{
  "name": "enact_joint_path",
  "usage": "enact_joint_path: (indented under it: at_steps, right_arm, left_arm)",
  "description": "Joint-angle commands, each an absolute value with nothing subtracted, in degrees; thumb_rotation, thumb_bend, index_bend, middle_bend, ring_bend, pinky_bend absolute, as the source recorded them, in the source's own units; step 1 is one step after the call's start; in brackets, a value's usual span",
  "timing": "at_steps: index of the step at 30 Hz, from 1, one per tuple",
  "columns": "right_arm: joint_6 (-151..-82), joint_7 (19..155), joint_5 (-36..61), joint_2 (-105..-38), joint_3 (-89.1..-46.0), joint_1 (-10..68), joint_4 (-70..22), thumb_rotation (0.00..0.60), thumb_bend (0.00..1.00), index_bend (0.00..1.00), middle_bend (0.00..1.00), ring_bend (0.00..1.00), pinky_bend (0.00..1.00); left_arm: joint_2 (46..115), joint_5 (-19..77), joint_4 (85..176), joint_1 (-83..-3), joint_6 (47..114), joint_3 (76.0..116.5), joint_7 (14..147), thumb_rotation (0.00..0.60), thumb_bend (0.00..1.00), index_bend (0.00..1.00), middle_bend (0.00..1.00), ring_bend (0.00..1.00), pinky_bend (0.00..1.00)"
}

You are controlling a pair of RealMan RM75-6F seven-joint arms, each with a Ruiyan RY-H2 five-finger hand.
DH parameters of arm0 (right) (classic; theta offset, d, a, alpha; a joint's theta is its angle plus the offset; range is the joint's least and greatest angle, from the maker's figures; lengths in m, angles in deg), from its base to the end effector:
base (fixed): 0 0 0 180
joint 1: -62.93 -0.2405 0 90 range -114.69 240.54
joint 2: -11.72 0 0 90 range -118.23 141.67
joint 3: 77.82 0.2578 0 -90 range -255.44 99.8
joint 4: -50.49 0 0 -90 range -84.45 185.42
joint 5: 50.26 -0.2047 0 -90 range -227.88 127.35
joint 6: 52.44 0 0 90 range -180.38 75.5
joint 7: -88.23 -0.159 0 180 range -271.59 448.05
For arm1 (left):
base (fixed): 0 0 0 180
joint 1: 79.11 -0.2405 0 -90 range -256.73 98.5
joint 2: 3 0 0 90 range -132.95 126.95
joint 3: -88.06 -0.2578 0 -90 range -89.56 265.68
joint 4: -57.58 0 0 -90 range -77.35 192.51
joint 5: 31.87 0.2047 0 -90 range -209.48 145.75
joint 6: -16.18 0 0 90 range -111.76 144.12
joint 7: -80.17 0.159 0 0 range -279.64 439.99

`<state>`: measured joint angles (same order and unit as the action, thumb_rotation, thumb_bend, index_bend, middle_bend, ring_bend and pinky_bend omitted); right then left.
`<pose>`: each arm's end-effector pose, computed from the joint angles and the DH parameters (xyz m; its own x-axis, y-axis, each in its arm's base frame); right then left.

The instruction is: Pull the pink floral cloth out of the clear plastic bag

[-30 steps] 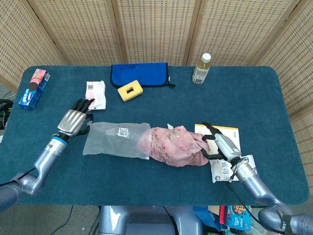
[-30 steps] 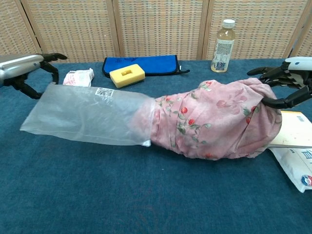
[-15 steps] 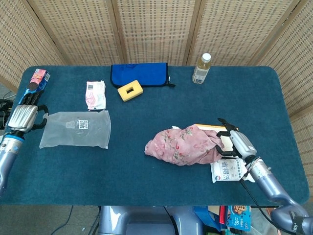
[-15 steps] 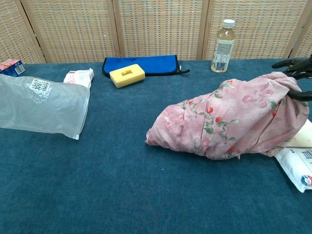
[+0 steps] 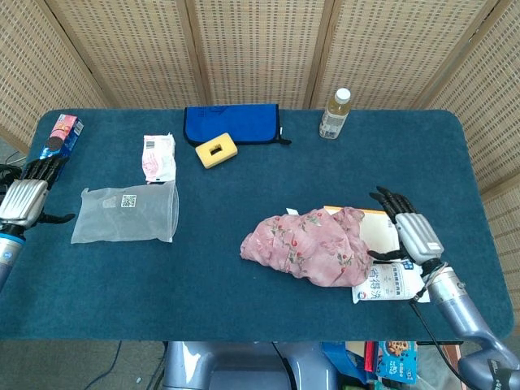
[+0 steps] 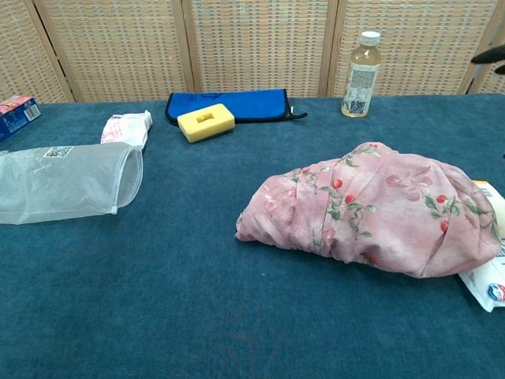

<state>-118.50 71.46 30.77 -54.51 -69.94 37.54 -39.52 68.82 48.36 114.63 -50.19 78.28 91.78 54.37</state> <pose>-0.2450 -0.3145 0.1275 0.1391 -0.1726 0.9751 -0.9722 -0.2110 0.1014 -0.3413 0.3629 0.1733 0.4081 0.0940 0.9081 0.9119 -0.0903 -0.4004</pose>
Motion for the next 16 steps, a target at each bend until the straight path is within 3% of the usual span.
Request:
enact_joint_path:
  at_steps: [1, 7, 9, 16]
  right_arm:
    - [-126.3, 75.4, 34.3, -53.2, -70.7, 41.7, -39.1, 0.600, 0.00, 0.00, 0.00, 0.00, 0.00]
    - [-137.1, 77.9, 38.0, -51.8, -73.4, 48.7, -39.8, 0.600, 0.00, 0.00, 0.00, 0.00, 0.00]
    - [-142.9, 81.4, 40.4, -52.8, -75.6, 52.8, -39.8, 0.600, 0.00, 0.00, 0.00, 0.00, 0.00]
    - [-147.8, 85.4, 43.5, -54.3, -78.0, 57.2, -41.1, 0.600, 0.00, 0.00, 0.00, 0.00, 0.00]
  left_arm:
    - [62.3, 46.6, 123.7, -54.9, 84.4, 92.8, 57.5, 0.600, 0.06, 0.00, 0.00, 0.00, 0.00]
    - [56.7, 44.4, 137.8, -62.9, 93.6, 91.2, 68.6, 0.600, 0.05, 0.00, 0.00, 0.00, 0.00]
    - [56.8, 44.4, 143.9, -67.7, 99.5, 89.4, 73.3, 0.600, 0.05, 0.00, 0.00, 0.00, 0.00]
    - [58.0, 46.2, 149.4, -73.8, 104.6, 87.0, 73.2, 0.600, 0.05, 0.00, 0.00, 0.00, 0.00]
